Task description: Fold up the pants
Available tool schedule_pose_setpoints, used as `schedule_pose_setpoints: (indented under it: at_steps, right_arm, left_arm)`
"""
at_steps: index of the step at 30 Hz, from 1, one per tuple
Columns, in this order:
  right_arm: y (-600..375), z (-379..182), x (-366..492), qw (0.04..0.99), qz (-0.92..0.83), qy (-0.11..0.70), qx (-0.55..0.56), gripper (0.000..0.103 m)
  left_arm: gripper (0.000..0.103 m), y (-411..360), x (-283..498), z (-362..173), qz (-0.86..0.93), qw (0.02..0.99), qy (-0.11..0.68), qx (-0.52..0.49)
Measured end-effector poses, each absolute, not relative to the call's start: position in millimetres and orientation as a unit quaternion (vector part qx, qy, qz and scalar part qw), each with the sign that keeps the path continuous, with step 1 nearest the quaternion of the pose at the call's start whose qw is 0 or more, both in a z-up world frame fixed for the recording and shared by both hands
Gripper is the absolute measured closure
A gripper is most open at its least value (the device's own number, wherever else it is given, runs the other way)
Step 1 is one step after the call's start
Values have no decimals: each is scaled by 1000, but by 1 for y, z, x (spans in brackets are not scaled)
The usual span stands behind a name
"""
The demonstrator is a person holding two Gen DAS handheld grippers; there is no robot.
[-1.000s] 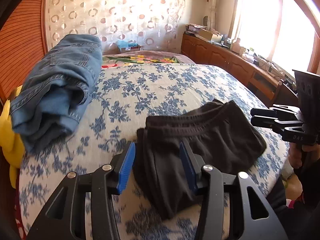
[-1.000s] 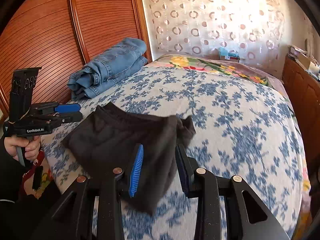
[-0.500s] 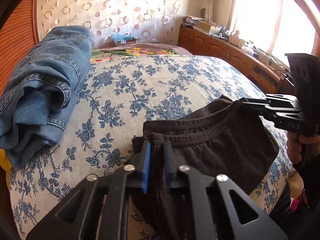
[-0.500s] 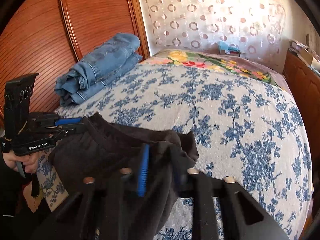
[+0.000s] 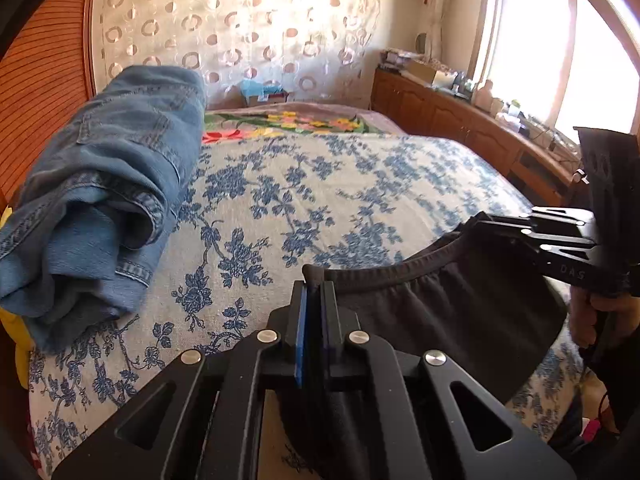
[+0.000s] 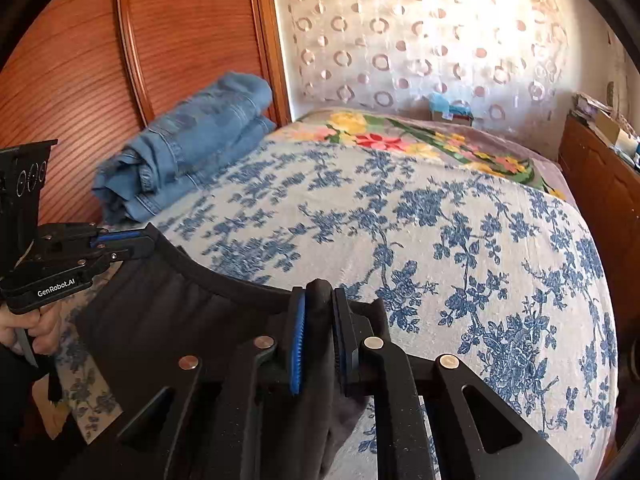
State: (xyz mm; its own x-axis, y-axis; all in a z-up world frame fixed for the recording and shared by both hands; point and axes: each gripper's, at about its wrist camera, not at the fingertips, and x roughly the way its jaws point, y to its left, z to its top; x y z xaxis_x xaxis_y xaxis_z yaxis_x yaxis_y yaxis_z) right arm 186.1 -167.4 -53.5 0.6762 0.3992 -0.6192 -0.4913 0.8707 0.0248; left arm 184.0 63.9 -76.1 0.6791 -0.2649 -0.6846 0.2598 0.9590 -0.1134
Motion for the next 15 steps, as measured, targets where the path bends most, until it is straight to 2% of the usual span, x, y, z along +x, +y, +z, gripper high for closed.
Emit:
schedule_pose_setpoints:
  at_steps: [1, 3, 6, 7, 9, 10, 11, 15]
  right_arm:
    - [-167, -54, 187, 912, 243, 322, -70, 89]
    - [-169, -54, 187, 913, 241, 323, -64, 80]
    - [-174, -52, 182, 917, 233, 318, -63, 71]
    - [-176, -51, 181, 917, 233, 317, -63, 69]
    - [-180, -52, 177, 918, 227, 317, -66, 60]
    - [-181, -53, 175, 919, 226, 318, -66, 59]
    - [-182, -54, 174, 918, 227, 319, -65, 59]
    - [-185, -61, 173, 913, 226, 332, -67, 56]
  left_arm:
    - [96, 64, 185, -78, -145, 914, 378, -4]
    - [95, 65, 186, -81, -147, 912, 384, -9]
    - [85, 66, 186, -82, -144, 909, 391, -10]
    - [78, 66, 185, -82, -141, 909, 391, -7]
    - [70, 67, 184, -81, -139, 910, 391, -3]
    - [60, 68, 183, -80, -139, 910, 390, -4]
    - [55, 68, 182, -80, -140, 910, 389, -7]
    - [54, 70, 178, -81, -144, 909, 391, -13]
